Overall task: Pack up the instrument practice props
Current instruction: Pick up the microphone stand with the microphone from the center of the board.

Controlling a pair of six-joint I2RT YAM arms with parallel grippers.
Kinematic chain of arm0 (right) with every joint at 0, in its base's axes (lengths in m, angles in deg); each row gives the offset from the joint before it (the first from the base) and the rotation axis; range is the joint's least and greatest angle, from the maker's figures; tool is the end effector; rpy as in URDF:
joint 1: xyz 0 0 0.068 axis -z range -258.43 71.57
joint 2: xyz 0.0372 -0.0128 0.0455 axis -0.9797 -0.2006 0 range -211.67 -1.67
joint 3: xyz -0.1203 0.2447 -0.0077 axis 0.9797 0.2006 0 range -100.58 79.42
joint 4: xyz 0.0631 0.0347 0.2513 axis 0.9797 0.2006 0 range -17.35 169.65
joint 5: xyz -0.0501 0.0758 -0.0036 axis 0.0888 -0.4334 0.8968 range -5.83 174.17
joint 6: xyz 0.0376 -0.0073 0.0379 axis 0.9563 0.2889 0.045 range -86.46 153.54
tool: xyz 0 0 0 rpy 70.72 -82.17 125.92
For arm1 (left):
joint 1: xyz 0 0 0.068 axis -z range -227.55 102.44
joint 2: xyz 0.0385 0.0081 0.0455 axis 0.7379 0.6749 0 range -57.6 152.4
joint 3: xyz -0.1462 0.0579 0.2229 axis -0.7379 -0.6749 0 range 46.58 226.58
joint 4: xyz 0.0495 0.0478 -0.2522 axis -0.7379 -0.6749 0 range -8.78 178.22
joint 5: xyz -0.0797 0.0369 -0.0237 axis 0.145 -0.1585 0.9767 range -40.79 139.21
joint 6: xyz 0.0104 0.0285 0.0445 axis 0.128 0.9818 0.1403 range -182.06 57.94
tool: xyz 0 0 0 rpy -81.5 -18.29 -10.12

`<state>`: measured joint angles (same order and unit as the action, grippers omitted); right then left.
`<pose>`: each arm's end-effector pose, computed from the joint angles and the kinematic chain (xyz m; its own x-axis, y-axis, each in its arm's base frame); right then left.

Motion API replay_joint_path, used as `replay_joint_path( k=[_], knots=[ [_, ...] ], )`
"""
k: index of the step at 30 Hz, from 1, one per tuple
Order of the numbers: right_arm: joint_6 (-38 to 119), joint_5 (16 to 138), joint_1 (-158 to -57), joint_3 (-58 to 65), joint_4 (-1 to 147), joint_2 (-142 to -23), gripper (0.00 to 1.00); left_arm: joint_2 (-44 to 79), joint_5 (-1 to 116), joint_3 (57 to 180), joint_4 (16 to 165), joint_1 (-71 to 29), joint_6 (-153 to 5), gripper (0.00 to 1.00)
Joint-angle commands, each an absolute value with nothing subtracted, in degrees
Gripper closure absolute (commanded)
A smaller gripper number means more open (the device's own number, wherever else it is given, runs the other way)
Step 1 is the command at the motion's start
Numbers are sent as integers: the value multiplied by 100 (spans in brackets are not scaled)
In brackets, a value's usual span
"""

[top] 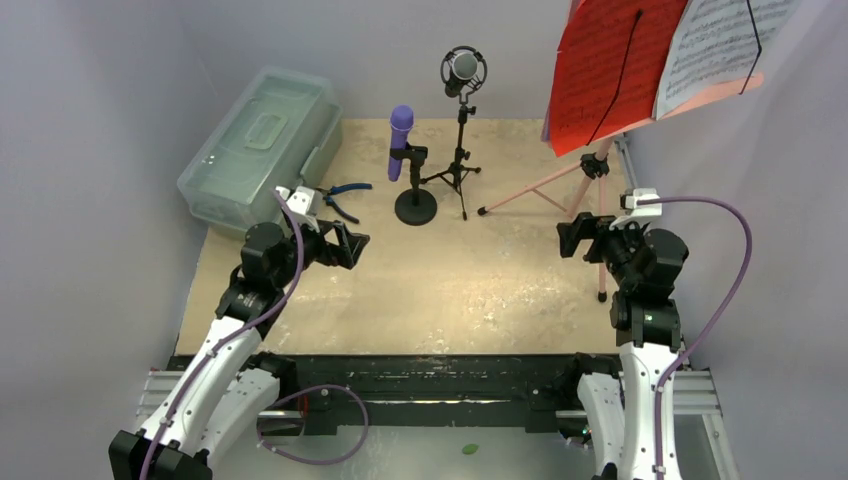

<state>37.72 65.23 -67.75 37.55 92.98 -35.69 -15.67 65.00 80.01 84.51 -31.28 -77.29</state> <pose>0.1405 -0.0147 0.3309 -0.2217 0.1121 -0.9687 -0.1202 0.9827 0.1412 0.1707 -0.0600 0.2902 -0.3339 -0.1657 -0.9279 0.4532 0.8349 -0.3122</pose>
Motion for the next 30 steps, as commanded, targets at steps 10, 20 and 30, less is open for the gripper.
replay_joint_path(
  k=[10, 20, 30],
  knots=[
    [3748, 6336, -6764, 3641, 9022, -3415, 1, -1322, 6415, 8374, 8440, -3112, -7797, 0],
    [2852, 5173, -6766, 3965, 9032, -3121, 1, -1145, 7246, 7837, 9827, -3097, -9238, 4],
    [2712, 4796, -6767, 3906, 9093, -3597, 1, -808, 5911, 7194, 11022, -1869, -9707, 5]
  ],
)
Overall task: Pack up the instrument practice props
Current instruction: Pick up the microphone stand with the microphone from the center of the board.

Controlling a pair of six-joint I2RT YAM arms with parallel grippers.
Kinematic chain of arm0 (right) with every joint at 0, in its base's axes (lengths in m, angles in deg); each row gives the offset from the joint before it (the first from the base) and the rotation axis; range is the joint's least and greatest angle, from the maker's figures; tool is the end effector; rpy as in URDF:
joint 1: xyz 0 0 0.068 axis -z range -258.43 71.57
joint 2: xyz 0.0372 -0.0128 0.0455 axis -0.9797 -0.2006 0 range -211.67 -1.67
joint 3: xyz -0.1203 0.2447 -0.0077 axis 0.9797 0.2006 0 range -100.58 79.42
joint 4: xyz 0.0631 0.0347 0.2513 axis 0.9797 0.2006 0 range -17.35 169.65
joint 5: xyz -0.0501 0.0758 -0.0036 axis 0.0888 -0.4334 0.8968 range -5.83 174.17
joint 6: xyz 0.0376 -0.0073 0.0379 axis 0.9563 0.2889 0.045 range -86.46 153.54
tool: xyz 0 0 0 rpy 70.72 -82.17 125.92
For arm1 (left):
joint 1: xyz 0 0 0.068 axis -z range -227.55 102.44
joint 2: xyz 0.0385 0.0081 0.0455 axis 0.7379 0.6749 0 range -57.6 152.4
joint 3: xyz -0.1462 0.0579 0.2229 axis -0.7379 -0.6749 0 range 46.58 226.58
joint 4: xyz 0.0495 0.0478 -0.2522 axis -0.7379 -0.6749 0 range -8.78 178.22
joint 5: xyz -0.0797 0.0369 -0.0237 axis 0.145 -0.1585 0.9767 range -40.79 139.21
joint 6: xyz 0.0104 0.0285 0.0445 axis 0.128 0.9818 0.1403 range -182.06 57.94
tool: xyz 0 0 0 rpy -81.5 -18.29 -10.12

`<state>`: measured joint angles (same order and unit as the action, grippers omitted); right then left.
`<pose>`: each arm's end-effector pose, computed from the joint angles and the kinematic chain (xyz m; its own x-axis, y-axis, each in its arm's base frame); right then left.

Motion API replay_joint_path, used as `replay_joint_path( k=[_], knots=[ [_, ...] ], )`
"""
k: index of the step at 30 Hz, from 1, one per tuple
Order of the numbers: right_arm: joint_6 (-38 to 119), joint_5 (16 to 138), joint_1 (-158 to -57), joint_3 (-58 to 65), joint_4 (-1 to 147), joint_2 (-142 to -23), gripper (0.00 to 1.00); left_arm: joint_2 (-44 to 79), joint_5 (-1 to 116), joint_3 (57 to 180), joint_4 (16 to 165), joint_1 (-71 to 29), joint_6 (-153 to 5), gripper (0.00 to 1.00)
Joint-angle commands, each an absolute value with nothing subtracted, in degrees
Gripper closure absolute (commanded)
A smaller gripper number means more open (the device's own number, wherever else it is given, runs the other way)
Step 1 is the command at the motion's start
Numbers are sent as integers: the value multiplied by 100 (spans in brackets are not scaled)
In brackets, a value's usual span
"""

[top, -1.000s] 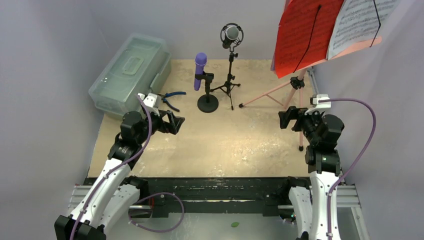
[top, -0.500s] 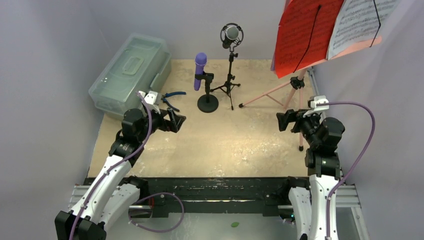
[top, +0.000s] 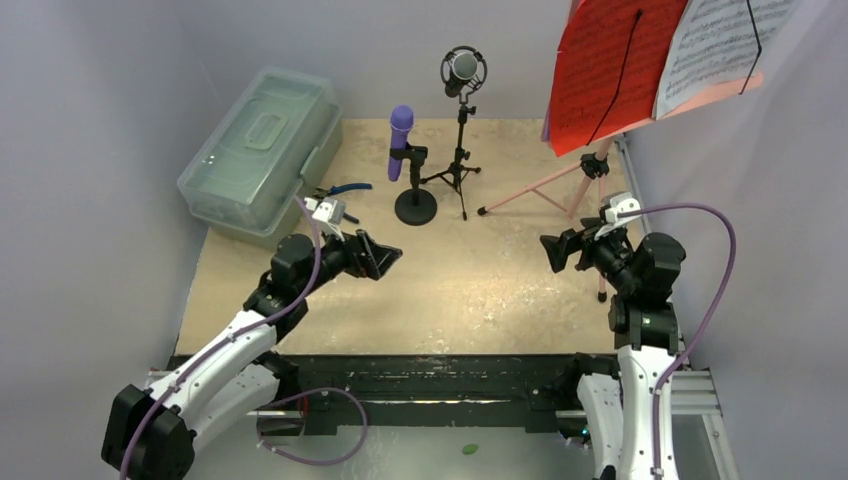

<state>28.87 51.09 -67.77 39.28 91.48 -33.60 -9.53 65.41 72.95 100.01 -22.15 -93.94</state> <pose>0.1332 -0.0053 0.3284 -0.1502 -0.0411 -0.9878 -0.3857 0.9224 0.0203 0.1764 -0.0948 0.2565 -0.4808 -0.3330 -0.8111 0.4786 0.6755 -0.5610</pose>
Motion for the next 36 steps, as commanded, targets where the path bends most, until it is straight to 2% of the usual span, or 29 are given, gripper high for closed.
replay_joint_path(
  k=[1, 7, 12, 16, 22, 26, 32, 36],
  knots=[
    [2689, 4804, -6770, 3893, 9125, -3636, 1, -717, 5806, 7159, 11197, -1834, -9786, 4],
    [2590, 4601, -6770, 3877, 9201, -3791, 1, 299, 5267, 7083, 12691, -1620, -10058, 4],
    [2403, 4108, -6771, 3755, 9396, -4196, 1, 1538, 5271, 7277, 14099, -1497, -9622, 3],
    [2138, 3841, -6762, 3607, 9591, -4630, 1, 1851, 5073, 7898, 13669, -1393, -9169, 3],
    [2329, 3691, -6763, 3893, 9273, -3908, 1, 1771, 4668, 7760, 14080, -1324, -8844, 5],
    [2475, 3830, -6763, 3933, 9127, -3841, 1, 1657, 3965, 7953, 13175, -1302, -9086, 5],
    [2546, 4094, -6762, 3890, 9119, -3976, 1, 2468, 3626, 8520, 13019, -1186, -9217, 16],
    [2528, 3878, -6768, 3782, 9214, -4477, 1, 2893, 3695, 8979, 13000, -1028, -9023, 18]
  ],
)
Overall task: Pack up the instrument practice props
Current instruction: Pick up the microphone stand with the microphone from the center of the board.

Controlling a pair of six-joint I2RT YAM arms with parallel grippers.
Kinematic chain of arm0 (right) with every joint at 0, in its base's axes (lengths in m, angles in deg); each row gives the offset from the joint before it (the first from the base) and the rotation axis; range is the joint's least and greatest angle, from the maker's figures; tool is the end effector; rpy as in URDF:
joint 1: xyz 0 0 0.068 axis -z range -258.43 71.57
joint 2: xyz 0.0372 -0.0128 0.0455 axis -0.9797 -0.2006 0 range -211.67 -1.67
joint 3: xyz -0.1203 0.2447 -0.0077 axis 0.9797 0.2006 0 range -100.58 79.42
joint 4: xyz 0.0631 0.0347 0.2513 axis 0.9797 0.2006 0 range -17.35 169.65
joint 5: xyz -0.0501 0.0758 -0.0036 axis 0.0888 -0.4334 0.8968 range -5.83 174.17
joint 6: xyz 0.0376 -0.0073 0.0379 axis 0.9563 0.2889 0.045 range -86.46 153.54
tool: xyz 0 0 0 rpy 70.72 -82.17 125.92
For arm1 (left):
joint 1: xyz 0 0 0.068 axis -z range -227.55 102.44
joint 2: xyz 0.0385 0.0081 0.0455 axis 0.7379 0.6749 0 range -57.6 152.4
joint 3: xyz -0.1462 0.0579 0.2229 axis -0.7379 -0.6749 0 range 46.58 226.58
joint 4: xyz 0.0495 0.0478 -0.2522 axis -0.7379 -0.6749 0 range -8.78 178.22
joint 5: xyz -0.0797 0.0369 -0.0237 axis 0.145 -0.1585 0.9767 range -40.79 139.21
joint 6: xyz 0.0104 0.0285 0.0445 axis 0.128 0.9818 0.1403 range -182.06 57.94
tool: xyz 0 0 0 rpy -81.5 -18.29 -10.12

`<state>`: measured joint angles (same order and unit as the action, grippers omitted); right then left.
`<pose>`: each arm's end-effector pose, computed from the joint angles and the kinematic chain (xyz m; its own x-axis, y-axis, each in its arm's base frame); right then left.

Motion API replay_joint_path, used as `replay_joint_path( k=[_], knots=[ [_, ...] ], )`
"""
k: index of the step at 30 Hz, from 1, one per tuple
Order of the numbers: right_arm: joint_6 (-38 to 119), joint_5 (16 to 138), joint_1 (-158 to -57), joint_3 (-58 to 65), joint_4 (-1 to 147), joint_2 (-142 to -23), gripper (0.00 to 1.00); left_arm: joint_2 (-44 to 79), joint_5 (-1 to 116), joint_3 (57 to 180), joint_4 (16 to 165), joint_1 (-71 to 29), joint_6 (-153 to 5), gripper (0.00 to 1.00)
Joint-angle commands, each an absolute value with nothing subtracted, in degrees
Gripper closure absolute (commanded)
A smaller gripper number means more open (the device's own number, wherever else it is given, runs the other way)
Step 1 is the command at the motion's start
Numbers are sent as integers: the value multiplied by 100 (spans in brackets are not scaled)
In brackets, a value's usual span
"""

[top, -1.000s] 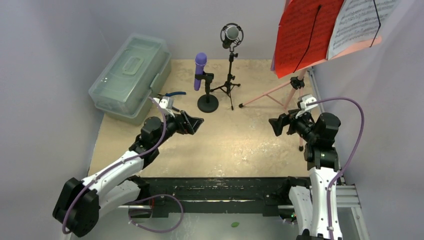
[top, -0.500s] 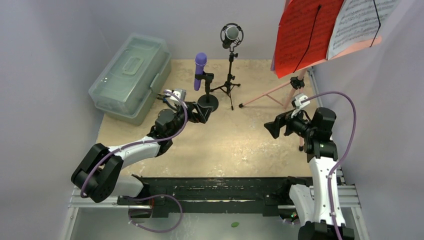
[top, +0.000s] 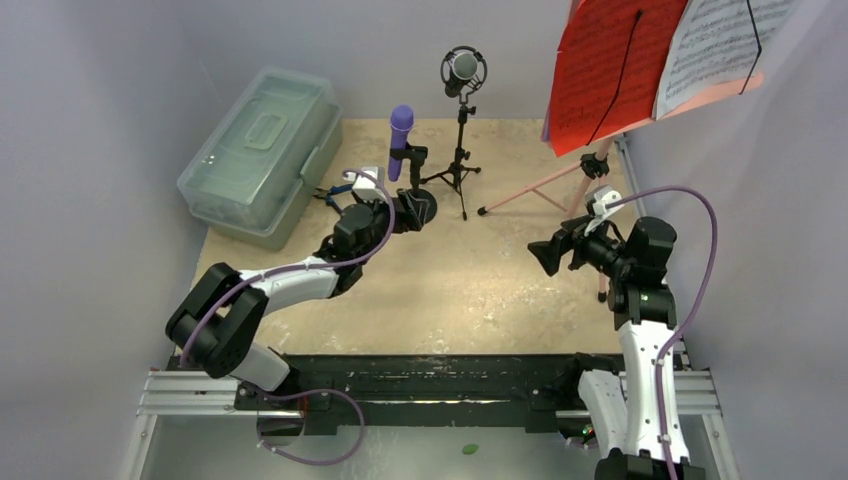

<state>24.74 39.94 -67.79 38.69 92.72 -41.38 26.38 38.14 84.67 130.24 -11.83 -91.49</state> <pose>0.1567 -0.0042 0.3141 -0.2381 -0.0667 -0.9689 -0.5587 0.8255 0.0804 0.2594 -0.1782 0.2346 -0.2530 -0.4119 -0.8754 0.3367 0.8107 -0.4788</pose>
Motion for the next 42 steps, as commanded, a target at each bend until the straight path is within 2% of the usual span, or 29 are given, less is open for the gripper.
replay_joint_path(
  k=[1, 5, 9, 14, 19, 23, 33, 42],
  knots=[
    [2520, 3866, -6763, 3736, 9239, -4585, 1, 2957, 3729, 9149, 12876, -1022, -8935, 18],
    [2400, 3751, -6761, 3791, 9262, -4401, 1, 3108, 3754, 9256, 12863, -1015, -8774, 21],
    [2398, 3861, -6763, 3914, 9176, -3778, 1, 3174, 3534, 8821, 13365, -975, -9024, 33],
    [2435, 4068, -6763, 3938, 9143, -3632, 1, 3240, 2941, 9161, 12802, -825, -9146, 36],
    [2412, 4289, -6762, 3873, 9222, -3599, 1, 3492, 2424, 9258, 12844, -688, -9109, 37],
    [2406, 4304, -6762, 3890, 9201, -3504, 1, 3818, 2315, 9300, 13300, -680, -8854, 43],
    [2404, 4242, -6765, 3862, 9216, -3488, 1, 4658, 2231, 9868, 14280, -700, -7990, 47],
    [2405, 4160, -6770, 3848, 9225, -3472, 1, 5182, 1942, 10335, 14471, -820, -7670, 50]
  ],
)
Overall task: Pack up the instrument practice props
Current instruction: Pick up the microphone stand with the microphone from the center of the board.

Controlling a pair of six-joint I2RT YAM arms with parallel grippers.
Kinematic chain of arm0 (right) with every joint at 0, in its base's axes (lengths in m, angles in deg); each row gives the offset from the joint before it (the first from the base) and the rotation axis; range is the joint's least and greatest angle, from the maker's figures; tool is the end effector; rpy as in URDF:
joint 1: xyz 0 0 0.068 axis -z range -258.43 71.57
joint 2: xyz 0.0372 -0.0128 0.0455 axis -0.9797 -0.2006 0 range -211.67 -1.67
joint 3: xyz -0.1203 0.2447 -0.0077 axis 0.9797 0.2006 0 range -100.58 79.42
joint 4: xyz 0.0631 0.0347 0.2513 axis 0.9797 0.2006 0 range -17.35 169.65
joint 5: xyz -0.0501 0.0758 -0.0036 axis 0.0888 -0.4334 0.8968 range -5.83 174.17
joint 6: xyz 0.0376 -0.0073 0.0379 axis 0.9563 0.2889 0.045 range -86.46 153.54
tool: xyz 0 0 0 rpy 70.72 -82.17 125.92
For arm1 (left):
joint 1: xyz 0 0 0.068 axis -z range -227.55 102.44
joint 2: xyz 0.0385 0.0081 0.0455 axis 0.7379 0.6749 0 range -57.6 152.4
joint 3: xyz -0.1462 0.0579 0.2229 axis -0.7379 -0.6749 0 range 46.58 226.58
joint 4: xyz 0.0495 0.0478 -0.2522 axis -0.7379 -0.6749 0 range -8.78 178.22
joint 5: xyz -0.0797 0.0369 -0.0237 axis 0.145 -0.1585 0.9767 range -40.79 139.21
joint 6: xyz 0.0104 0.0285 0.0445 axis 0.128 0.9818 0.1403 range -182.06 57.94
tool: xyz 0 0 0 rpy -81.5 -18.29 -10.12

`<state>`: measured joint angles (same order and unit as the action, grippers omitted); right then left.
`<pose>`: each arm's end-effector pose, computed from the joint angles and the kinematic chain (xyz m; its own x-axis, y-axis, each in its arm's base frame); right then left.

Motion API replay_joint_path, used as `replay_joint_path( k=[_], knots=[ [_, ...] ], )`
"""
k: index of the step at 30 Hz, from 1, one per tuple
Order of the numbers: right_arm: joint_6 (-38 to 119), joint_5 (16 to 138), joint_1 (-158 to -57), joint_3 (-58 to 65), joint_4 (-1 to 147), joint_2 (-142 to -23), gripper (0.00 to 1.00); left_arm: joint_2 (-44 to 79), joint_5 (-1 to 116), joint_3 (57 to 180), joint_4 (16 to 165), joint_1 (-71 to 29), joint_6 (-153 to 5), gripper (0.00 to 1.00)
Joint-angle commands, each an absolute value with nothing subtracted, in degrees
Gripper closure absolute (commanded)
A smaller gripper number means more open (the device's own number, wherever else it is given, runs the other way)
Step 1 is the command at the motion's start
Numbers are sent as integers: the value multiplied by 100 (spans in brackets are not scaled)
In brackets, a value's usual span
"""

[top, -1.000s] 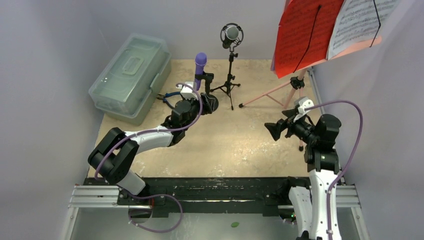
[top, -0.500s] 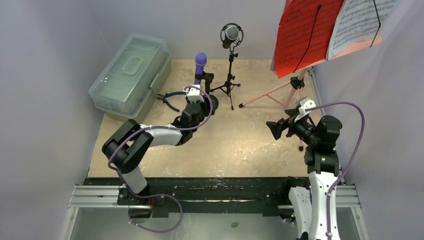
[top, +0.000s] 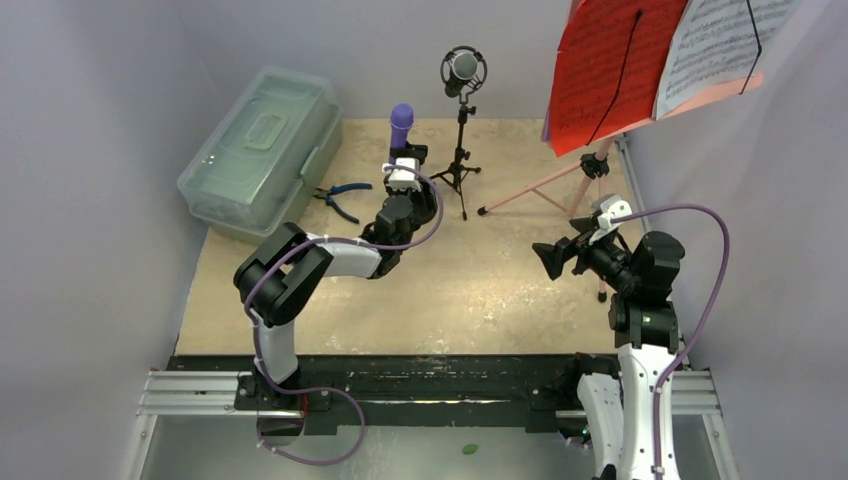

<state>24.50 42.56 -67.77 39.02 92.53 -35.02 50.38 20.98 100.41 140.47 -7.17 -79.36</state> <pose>0.1354 -0.0014 0.3259 -0.1373 -0.0936 -0.9861 -0.5261 0.8504 -0.0075 0.3147 -0.2457 0.1977 -0.0869 -0.2700 -0.9589 0.1937 0.9396 -0.2821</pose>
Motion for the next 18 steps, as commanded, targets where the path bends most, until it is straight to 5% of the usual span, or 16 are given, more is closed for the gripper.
replay_joint_path(
  k=[1, 6, 13, 18],
  knots=[
    [2411, 4150, -6770, 3853, 9221, -3480, 1, 5235, 1969, 10378, 14529, -845, -7651, 51],
    [2411, 4120, -6771, 3854, 9220, -3485, 1, 5427, 2082, 10544, 14691, -937, -7566, 61],
    [2410, 4077, -6770, 3835, 9227, -3507, 1, 5503, 2344, 10271, 15574, -983, -7176, 91],
    [2406, 4075, -6771, 3837, 9233, -3529, 1, 5398, 2693, 9818, 16382, -985, -6858, 99]
  ],
)
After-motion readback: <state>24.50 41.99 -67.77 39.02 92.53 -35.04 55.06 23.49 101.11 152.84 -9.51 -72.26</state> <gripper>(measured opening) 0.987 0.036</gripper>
